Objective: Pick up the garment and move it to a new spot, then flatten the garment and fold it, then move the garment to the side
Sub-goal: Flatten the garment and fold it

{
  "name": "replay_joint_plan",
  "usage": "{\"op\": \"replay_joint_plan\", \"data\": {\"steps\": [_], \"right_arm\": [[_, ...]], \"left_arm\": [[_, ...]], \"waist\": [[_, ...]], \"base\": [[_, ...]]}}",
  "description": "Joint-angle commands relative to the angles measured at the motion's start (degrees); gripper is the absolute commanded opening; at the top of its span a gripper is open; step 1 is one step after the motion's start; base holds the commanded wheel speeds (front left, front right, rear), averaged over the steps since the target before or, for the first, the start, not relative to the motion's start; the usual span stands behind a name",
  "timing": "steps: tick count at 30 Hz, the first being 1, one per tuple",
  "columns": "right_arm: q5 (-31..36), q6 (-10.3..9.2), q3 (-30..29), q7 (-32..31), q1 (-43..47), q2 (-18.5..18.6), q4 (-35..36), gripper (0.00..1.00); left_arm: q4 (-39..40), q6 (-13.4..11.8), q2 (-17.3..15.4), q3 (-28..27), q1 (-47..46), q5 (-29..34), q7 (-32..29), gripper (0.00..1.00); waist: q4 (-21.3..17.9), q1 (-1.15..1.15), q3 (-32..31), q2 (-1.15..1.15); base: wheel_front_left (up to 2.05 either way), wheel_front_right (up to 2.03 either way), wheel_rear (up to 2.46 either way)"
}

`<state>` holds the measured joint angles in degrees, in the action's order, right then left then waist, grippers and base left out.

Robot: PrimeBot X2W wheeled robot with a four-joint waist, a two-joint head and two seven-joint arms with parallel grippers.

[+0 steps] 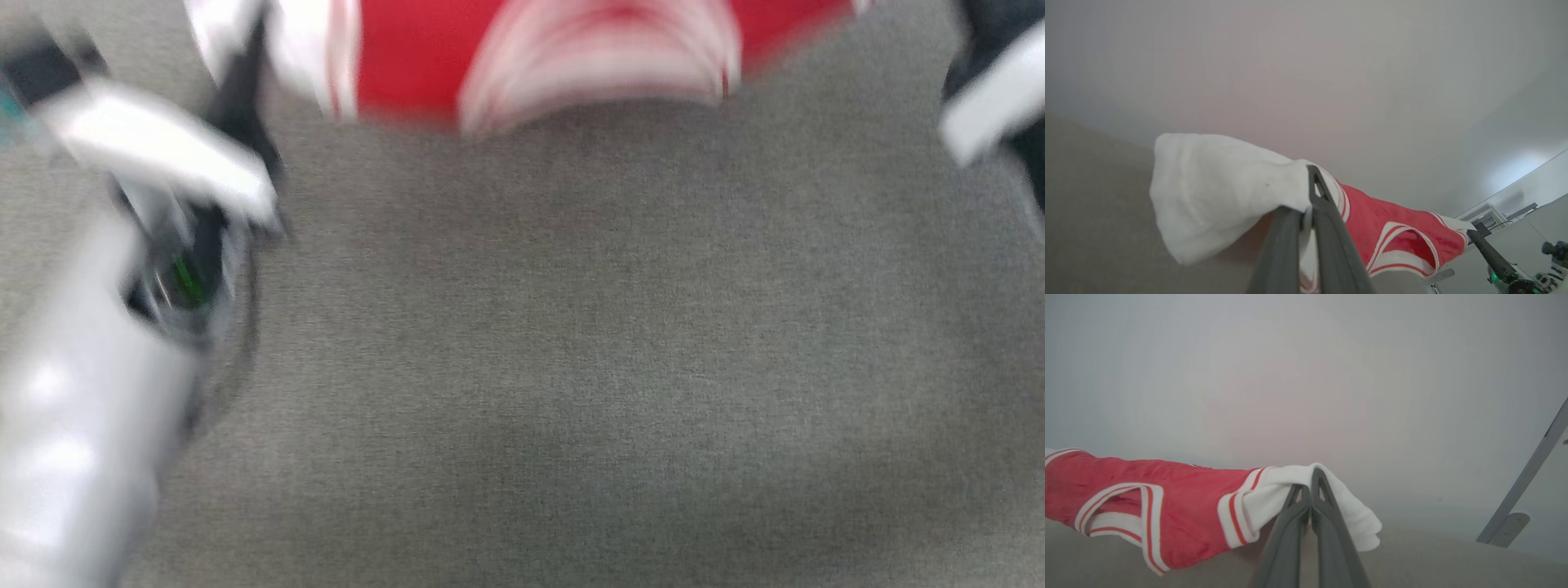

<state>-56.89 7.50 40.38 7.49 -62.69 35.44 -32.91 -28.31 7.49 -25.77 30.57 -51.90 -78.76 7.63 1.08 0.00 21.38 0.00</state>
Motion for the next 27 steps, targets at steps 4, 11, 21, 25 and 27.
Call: {"op": "replay_joint_plan", "data": {"steps": [4,11,21,25,27], "right_arm": [[-3.21,-0.02,0.44,0.26,12.92,5.86,7.50,0.00],[-7.13,-0.02,-2.09,-2.79,30.63,12.00,16.82,0.00],[-13.17,-0.01,-7.30,-14.59,56.76,19.18,33.55,0.00],[-14.41,-0.01,-9.68,-19.02,64.86,21.44,40.03,0.00],[-14.64,-0.01,-11.35,-20.67,68.16,22.10,43.04,0.00]], "left_arm": [[9.27,-0.04,-3.30,5.08,14.15,-2.26,0.83,0.00],[16.37,-0.04,-7.68,9.61,27.53,-4.52,2.70,0.00],[24.96,-0.04,-15.96,11.42,42.50,-6.73,5.81,0.00],[27.37,-0.04,-18.56,10.26,46.80,-7.45,6.66,0.00],[28.48,-0.04,-19.74,9.70,48.74,-7.64,6.97,0.00]], "waist": [[1.56,0.00,-2.18,0.00],[2.98,0.00,-4.56,0.00],[4.36,0.00,-5.92,0.00],[4.56,0.00,-5.79,0.00],[4.64,0.00,-5.76,0.00]], "base": [[0.00,0.00,0.00],[0.00,0.00,0.00],[0.00,0.00,0.00],[0.00,0.00,0.00],[0.00,0.00,0.00]]}}
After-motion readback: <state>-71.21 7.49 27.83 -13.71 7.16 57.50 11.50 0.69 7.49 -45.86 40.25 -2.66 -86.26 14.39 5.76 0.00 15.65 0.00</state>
